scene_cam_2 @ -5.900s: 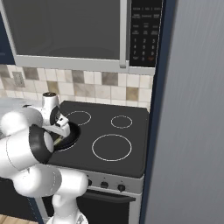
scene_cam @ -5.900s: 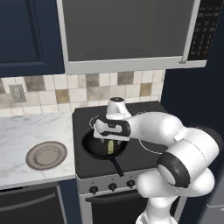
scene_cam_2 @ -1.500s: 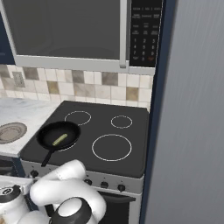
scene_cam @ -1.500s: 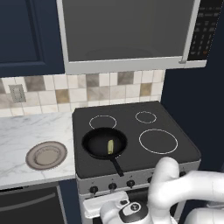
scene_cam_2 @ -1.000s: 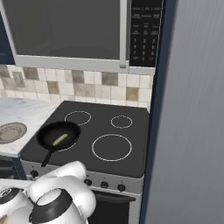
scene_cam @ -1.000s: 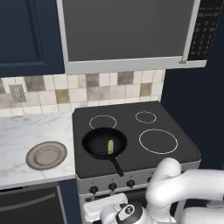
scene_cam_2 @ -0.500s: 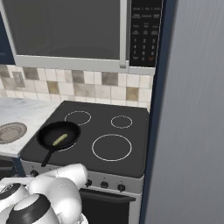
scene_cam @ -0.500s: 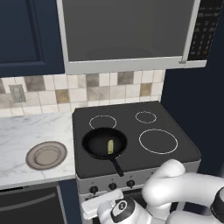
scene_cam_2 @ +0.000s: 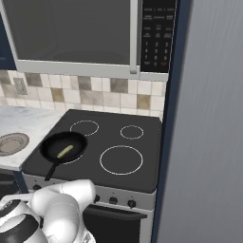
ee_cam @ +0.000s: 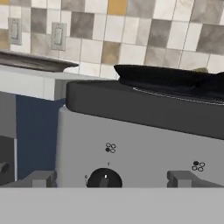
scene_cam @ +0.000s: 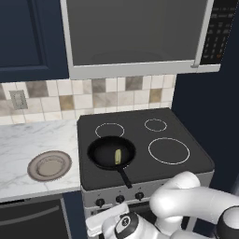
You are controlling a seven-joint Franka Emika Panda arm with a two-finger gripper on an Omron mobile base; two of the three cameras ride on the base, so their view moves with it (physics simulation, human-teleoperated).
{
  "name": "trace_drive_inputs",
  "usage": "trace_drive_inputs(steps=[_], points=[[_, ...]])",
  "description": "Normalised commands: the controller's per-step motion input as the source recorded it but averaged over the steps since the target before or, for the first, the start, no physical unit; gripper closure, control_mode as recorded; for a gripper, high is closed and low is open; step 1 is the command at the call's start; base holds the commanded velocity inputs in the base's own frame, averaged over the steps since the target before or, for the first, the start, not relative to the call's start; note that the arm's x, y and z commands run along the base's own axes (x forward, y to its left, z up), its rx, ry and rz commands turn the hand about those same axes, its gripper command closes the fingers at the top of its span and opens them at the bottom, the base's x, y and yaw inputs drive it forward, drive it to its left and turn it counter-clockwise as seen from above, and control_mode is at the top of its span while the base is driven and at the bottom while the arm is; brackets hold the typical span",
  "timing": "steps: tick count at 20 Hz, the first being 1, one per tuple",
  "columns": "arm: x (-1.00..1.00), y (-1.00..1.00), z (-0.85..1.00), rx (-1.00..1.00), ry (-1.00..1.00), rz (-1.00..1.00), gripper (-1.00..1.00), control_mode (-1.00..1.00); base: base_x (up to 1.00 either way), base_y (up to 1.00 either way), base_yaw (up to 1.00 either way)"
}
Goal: Pick up the butter stick and place it in the pan. Then turn on the burner for the pan.
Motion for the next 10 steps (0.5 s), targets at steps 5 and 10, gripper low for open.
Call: trace_drive_inputs(steps=[5, 10], points=[[0.02, -0.04, -0.21, 0.03, -0.03, 0.00, -1.00, -1.00, 0.00, 0.00, 0.00], [0.09, -0.13, -0.15, 0.05, -0.02, 0.00, -1.00, -1.00, 0.00, 0.00, 0.00]])
